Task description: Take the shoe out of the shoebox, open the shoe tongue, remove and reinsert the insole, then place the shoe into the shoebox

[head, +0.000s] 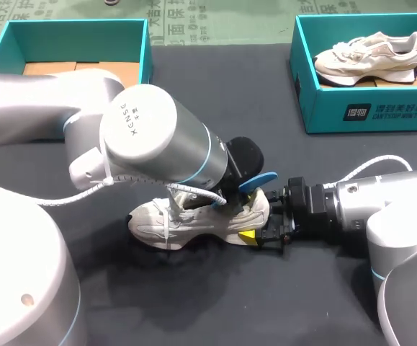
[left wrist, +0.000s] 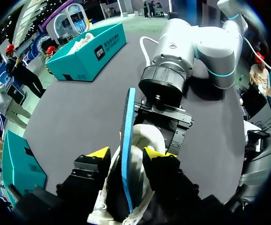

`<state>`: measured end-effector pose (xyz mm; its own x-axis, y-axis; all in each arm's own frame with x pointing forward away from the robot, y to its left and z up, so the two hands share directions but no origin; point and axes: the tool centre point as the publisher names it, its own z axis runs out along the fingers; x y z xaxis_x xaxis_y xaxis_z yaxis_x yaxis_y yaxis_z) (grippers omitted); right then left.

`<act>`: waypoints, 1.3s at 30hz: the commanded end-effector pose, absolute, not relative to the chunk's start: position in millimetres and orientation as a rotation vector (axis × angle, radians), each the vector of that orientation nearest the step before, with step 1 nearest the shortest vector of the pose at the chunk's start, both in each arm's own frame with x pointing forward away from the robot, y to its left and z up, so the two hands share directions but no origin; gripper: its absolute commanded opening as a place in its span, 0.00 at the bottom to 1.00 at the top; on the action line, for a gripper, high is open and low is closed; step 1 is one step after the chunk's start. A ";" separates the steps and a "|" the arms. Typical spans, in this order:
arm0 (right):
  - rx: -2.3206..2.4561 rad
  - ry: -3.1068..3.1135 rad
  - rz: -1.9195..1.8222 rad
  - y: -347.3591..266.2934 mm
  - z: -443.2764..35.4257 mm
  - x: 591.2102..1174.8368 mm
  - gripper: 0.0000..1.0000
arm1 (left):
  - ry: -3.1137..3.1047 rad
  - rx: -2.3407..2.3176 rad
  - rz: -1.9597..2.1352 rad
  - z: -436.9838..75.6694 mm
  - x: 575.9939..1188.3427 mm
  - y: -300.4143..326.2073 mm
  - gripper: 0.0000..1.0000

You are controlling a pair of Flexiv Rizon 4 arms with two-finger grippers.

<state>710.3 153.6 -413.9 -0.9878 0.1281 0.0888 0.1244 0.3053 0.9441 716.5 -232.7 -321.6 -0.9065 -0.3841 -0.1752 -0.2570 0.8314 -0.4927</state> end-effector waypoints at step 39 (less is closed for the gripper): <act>0.247 2.540 1.827 155.6 -416.3 709.4 0.00 | 2.873 -0.430 -1.029 -275.3 722.8 -263.0 0.00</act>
